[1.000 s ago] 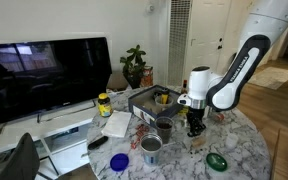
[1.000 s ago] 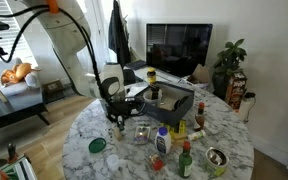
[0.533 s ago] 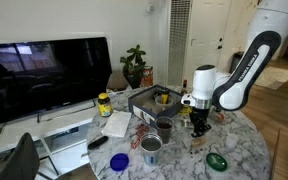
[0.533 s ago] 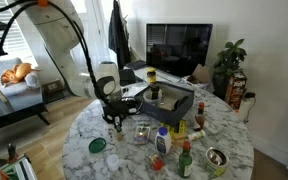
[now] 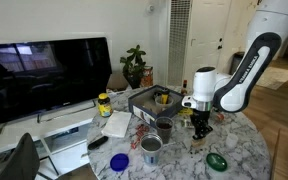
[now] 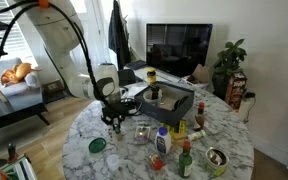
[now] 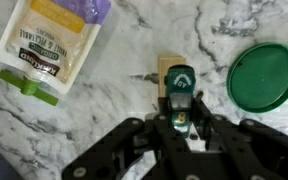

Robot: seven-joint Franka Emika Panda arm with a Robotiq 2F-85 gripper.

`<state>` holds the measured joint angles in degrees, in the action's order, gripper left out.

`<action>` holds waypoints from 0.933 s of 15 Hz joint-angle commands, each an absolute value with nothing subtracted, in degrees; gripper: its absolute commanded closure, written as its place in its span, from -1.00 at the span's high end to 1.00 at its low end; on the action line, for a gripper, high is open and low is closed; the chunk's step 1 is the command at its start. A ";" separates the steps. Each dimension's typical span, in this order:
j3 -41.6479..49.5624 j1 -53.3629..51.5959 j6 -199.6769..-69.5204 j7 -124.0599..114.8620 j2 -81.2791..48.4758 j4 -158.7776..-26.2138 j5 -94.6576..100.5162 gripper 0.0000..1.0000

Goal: Pick up the toy car and put it on the table, pick up the wooden block to the right of the toy car and stack it on the wooden block to the left, pick up the car and put it on the stacked wooden blocks

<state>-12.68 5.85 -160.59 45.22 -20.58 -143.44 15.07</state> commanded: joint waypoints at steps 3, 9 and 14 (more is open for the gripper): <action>-11.84 5.48 -161.57 46.93 -21.85 -143.61 14.17 -0.86; -12.23 5.88 -161.79 47.34 -23.06 -143.08 13.49 -0.86; -11.96 5.71 -162.85 47.06 -23.26 -142.96 13.86 -0.86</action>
